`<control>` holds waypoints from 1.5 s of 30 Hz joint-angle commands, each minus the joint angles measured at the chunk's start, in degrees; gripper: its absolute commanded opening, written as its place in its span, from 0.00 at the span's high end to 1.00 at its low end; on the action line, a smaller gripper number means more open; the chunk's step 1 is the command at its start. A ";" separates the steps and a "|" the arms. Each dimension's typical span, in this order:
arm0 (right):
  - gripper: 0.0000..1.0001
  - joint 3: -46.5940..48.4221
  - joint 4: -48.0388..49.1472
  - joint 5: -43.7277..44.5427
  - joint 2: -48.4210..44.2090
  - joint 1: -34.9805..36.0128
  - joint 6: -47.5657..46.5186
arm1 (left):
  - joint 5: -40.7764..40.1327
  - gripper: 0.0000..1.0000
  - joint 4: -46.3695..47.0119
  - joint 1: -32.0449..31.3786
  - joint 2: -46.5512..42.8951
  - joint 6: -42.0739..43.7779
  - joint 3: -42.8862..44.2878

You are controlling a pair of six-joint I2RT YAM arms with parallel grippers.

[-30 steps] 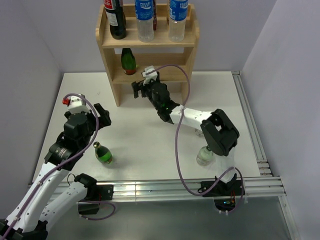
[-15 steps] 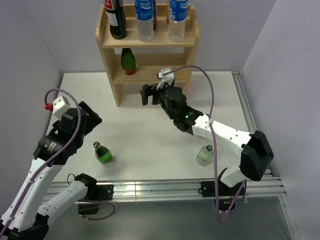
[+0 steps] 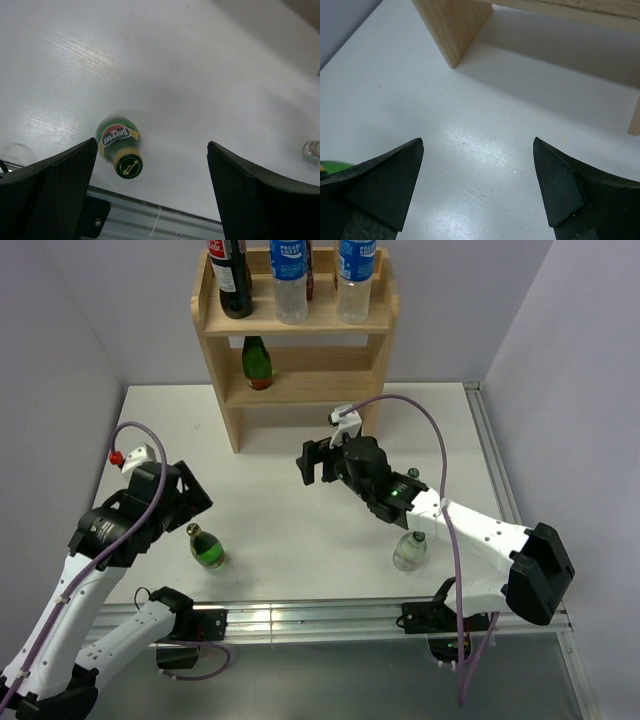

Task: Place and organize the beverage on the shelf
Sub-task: Pick up the drink from the center of the board.

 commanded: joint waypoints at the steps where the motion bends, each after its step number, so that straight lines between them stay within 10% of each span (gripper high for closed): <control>1: 0.04 -0.24 0.00 -6.49 -3.43 0.17 -0.11 | 3.49 0.02 -1.82 0.12 1.84 2.40 -1.53; 10: 0.06 -1.21 -1.06 -10.55 -5.37 0.17 -3.01 | 1.91 0.09 -6.58 0.12 5.11 1.34 -4.87; 29: 0.07 -2.44 0.44 -13.45 -4.93 0.26 -5.39 | 5.25 0.53 -6.93 -0.15 8.88 3.89 -5.06; 37: 0.08 -1.21 0.70 -15.12 -2.65 0.17 -5.30 | 2.53 0.99 -7.98 -1.20 9.94 4.42 -2.24; 45: 0.08 -1.65 2.45 -20.55 -2.12 0.17 -5.83 | 5.07 1.00 -2.98 -1.20 11.17 9.07 0.83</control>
